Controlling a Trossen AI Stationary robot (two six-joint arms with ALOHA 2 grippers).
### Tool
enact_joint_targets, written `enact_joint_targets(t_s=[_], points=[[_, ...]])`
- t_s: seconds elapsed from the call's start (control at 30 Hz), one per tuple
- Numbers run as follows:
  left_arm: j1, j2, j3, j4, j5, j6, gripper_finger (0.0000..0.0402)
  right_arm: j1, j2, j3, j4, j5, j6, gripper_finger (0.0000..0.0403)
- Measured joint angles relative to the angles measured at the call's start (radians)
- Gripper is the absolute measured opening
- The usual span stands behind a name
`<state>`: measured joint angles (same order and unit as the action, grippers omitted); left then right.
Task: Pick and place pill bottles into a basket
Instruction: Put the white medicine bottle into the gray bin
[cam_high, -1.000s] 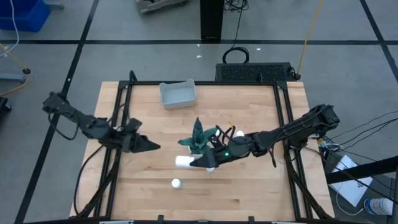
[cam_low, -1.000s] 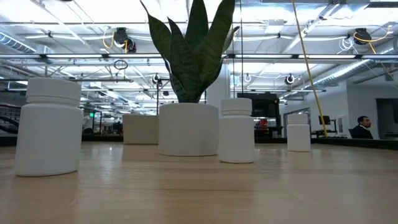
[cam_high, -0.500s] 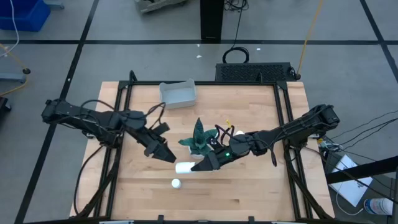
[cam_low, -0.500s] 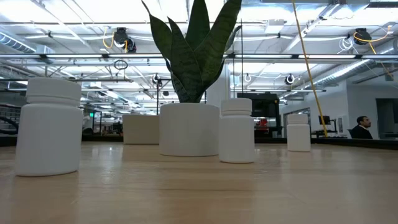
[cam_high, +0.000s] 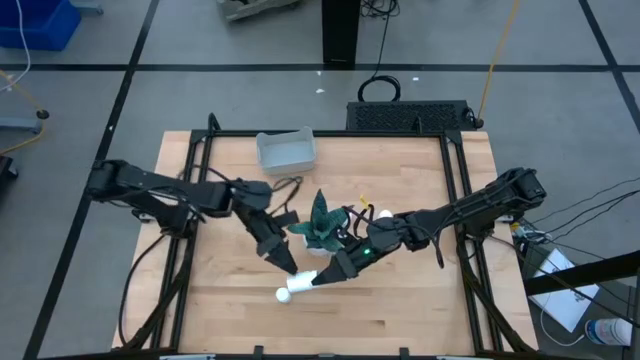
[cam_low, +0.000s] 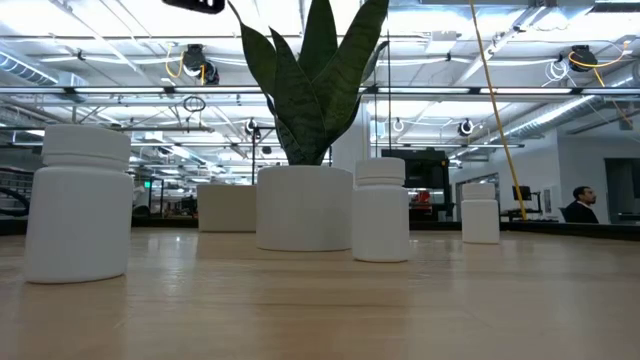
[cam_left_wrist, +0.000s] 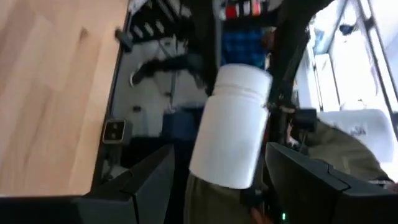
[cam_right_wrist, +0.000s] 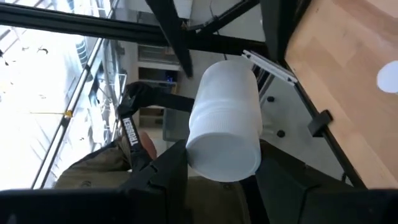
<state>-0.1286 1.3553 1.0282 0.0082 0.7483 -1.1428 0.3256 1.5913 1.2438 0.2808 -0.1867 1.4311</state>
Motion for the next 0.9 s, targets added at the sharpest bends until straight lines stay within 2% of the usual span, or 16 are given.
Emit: enact_joint_targets(t_s=[0.2, 0.53, 0.9], points=[[-0.021, 0.034, 0.05, 0.079, 0.021, 0.01, 0.0257, 0.0, 0.0, 0.0, -0.039, -0.027, 0.011, 0.0149], [-0.024, 0.035, 0.059, 0.035, 0.007, 0.062, 0.0257, -0.025, 0.0, 0.0, -0.017, -0.101, 0.012, 0.0149], [-0.025, 0.035, 0.059, 0.015, -0.046, 0.076, 0.0257, -0.063, 0.0, 0.0, -0.007, -0.091, 0.009, 0.0149]])
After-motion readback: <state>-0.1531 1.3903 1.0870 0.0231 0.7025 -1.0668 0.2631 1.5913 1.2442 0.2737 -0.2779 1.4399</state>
